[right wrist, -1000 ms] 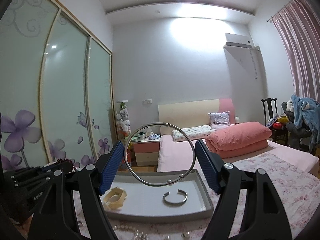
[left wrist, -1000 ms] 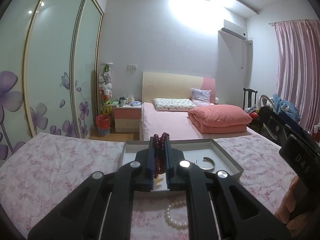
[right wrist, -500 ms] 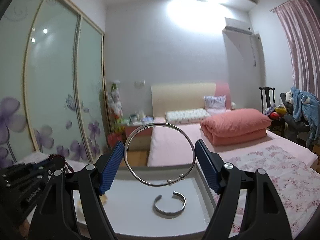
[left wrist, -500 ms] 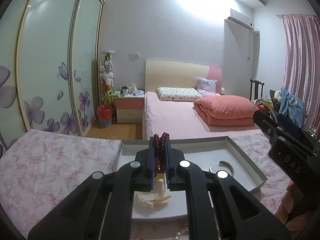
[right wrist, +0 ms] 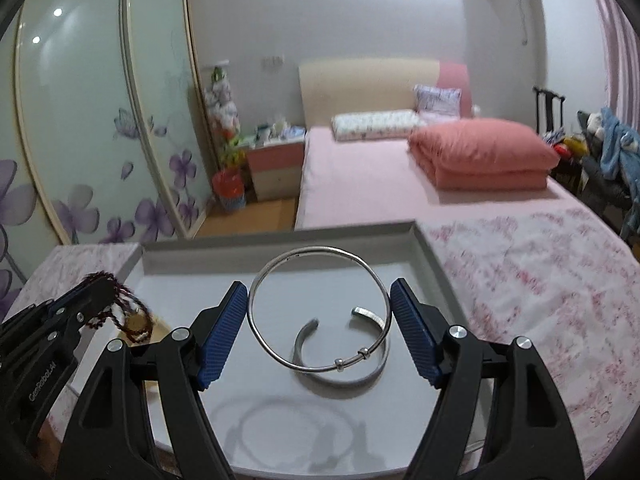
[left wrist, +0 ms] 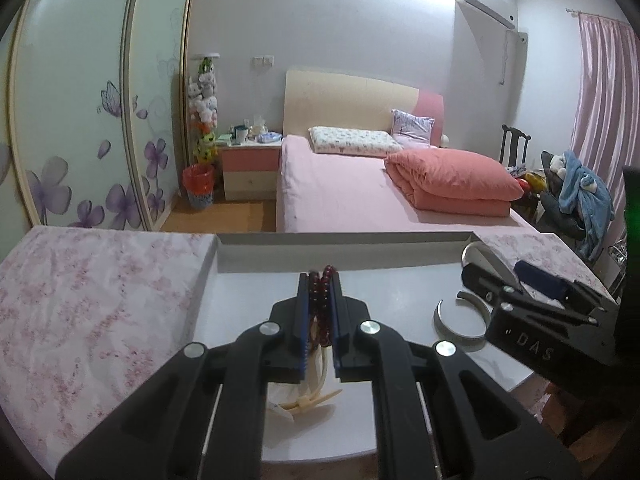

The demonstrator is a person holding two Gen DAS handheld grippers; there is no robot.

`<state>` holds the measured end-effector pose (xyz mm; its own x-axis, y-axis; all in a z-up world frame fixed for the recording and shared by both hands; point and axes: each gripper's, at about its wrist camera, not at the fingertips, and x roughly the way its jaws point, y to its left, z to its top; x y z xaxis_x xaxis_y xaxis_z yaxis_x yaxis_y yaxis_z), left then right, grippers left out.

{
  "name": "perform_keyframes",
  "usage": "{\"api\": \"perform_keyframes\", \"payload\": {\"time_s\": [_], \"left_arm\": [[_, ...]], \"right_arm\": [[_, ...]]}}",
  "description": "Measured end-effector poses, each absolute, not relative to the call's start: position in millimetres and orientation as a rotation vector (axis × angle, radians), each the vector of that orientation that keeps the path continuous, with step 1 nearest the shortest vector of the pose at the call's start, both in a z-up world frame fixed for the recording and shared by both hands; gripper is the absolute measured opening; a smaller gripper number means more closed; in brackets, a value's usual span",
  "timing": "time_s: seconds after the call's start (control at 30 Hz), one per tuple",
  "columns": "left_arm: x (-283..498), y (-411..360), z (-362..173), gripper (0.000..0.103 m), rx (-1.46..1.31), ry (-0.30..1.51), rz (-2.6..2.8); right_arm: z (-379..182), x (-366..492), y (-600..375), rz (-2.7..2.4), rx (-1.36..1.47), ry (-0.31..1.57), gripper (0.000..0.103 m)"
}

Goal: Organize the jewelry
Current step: 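Drop the bead bracelet onto the watch with left tool while right tool drops the bangle, then grasp the small silver ring with the left tool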

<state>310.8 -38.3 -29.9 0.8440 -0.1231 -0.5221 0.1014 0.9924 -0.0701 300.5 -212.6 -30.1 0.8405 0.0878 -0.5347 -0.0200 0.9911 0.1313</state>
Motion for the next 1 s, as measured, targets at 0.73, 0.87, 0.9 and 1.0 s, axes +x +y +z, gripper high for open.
{"api": "perform_keyframes", "payload": {"time_s": [0.73,0.87,0.9,1.0], "left_arm": [[237,23,3,0.034,-0.059,0.538,-0.048],[209,42,-11,0.038,-0.043,0.603,-0.060],[204,45,-17,0.038,-0.033,0.627,-0.063],[194,45,-35,0.038,-0.018,0.710,-0.094]], "right_arm": [[11,231,-237,0.104,0.142,0.445,0.079],[6,206,-240,0.121,0.137,0.451,0.079],[4,201,-241,0.125,0.135,0.456,0.079],[-2,189,-240,0.131,0.127,0.476,0.079]]}}
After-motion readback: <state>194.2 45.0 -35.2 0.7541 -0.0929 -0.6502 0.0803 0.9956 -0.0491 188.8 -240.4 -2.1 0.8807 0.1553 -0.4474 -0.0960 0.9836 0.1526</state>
